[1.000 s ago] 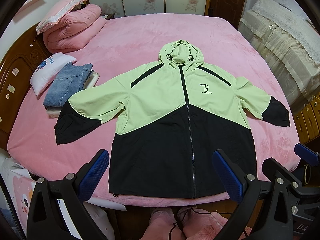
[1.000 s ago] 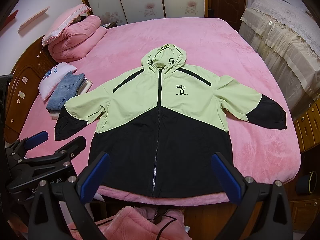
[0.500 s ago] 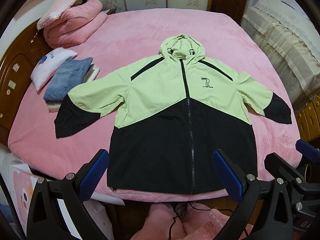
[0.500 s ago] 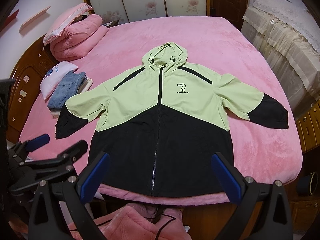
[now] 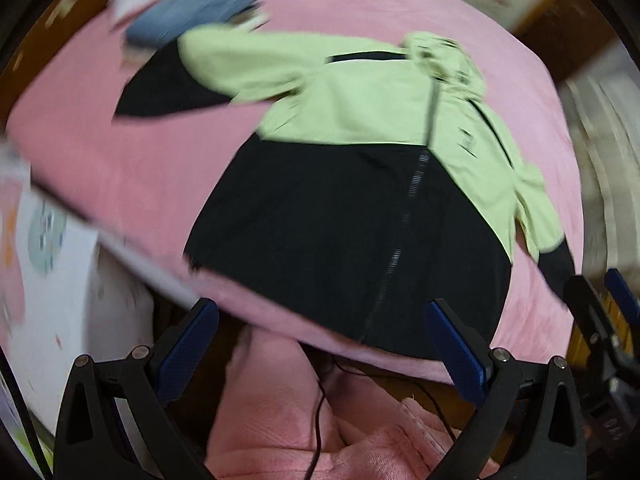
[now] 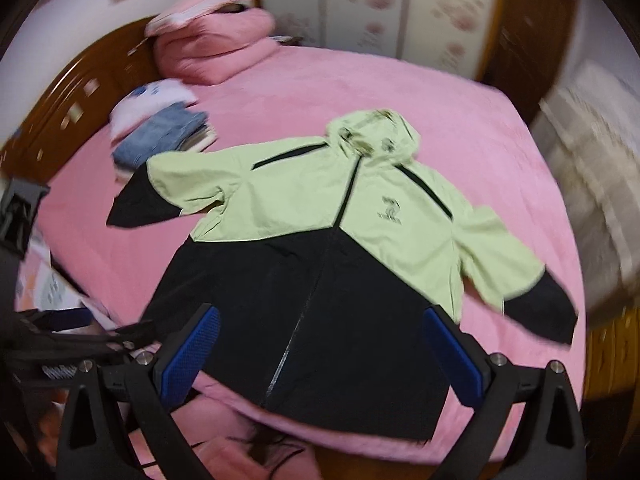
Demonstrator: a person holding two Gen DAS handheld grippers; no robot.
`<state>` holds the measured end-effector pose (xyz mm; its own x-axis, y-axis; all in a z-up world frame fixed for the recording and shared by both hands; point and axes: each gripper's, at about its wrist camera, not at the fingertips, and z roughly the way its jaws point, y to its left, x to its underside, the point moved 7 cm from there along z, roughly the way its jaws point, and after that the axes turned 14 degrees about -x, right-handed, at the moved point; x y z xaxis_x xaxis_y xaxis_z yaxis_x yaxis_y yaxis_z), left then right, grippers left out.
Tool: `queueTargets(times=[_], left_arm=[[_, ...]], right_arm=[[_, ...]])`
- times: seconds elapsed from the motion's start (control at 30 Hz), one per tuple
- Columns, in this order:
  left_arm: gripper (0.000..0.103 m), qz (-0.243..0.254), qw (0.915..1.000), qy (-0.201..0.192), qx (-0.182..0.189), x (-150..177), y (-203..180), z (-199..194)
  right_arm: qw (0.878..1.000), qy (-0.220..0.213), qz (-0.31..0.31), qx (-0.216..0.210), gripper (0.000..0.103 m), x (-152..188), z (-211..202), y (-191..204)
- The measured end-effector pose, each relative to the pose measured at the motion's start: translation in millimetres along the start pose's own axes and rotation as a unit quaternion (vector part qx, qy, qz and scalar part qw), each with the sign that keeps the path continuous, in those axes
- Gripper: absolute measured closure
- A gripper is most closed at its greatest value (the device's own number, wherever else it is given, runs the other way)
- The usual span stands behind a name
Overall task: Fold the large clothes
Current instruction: 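Grasp the black sleeve cuff with the left gripper and lift it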
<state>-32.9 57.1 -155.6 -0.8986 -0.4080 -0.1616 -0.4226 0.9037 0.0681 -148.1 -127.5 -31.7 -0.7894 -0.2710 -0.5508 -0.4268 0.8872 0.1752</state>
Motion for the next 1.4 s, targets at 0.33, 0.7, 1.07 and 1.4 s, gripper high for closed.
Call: queueTargets(times=[0.33,0.7,1.07,1.4], left_arm=[[0.001,-0.152,0.9834,0.019,0.098,-48.5,105.6,36.3],[0.011,-0.313,0.9407,0.045,0.122,-200.4,234.9,167.6],[0.067,-0.445,0.8836,0.066,0.13,-280.8,315.5,322.1],[0.092,-0.45,0.8865,-0.022,0.105,-322.8,330.3,334.6]], right_arm=[[0.986,0.03,-0.154,-0.058,0.002,-13.5,55.5,86.8],[0.992,0.067,-0.036,-0.103,0.002,-67.6,174.3,154.0],[0.976,0.105,0.181,-0.059,0.002,-81.2,296.0,140.8],[0.968,0.113,0.221,-0.03,0.002,-58.7,318.7,121.3]])
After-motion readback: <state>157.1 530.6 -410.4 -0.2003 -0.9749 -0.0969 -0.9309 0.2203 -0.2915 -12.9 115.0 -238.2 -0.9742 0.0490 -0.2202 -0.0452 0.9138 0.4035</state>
